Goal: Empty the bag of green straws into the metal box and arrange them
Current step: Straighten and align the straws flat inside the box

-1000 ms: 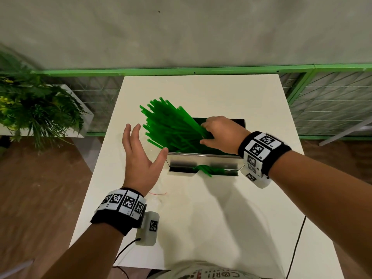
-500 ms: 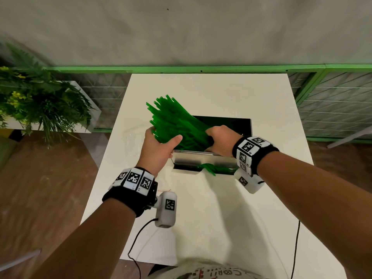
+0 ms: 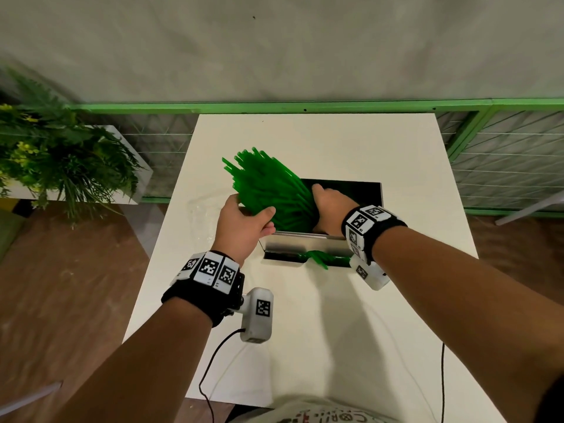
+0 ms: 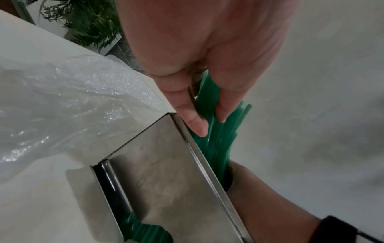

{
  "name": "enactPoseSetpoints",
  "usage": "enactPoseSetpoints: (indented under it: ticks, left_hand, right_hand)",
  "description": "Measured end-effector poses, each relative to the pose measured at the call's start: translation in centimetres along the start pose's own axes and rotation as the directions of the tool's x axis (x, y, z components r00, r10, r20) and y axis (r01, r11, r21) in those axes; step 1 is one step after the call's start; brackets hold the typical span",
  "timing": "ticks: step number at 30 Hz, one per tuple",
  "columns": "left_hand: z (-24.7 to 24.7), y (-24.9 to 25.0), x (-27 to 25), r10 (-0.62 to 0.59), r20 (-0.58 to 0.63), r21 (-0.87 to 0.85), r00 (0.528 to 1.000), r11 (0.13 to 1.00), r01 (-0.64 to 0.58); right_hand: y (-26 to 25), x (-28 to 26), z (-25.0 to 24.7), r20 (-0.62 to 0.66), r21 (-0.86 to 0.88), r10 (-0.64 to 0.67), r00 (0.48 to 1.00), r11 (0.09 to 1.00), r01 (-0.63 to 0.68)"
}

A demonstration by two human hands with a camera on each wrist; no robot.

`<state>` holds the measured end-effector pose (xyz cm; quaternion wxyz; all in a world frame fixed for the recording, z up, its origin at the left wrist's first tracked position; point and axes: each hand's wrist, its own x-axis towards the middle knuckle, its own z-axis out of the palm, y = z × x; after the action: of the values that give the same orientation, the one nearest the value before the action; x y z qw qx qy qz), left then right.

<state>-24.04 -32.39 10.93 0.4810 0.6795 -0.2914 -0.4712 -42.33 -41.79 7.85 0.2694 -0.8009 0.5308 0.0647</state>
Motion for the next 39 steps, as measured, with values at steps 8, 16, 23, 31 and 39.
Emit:
enactPoseSetpoints:
  ticks: [8,16,23,31,39]
  left_hand:
    - [0.5,0.1,0.6,-0.039,-0.038,-0.076,0.999,0.996,0.036]
    - [-0.1,0.4,0.8,-0.070,-0.043,-0.181,0.997,0.982,0.061]
    - [-0.7,-0.4,0.3,-0.056,-0.025,-0.157,0.998,0.986,0.051]
    - [-0.8,-0.6,-0.5,-0.062,-0.011,-0.273,0.998,0.960,0.056]
    - [-2.2,-1.4,-2.0,-0.060,-0.062,-0.262,0.996,0.964,0.041]
  right_hand:
    - [0.0,0.3,0.5,-0.053,-0.009,0.017,0.998,1.000,-0.017]
    - [-0.2,-0.3,0.2,-0.136,0.156,-0.094,0.986,0.981,0.115]
    - [-0.1,0.2,0.5,-0.160,0.138,-0.126,0.979,0.979,0.148]
    - [0.1,0.0,0.3,-0.157,0.190,-0.154,0.975,0.964,0.183]
    - [-0.5,-0.4,-1.6,-0.214,0.212,-0.220,0.952,0.941,0.265]
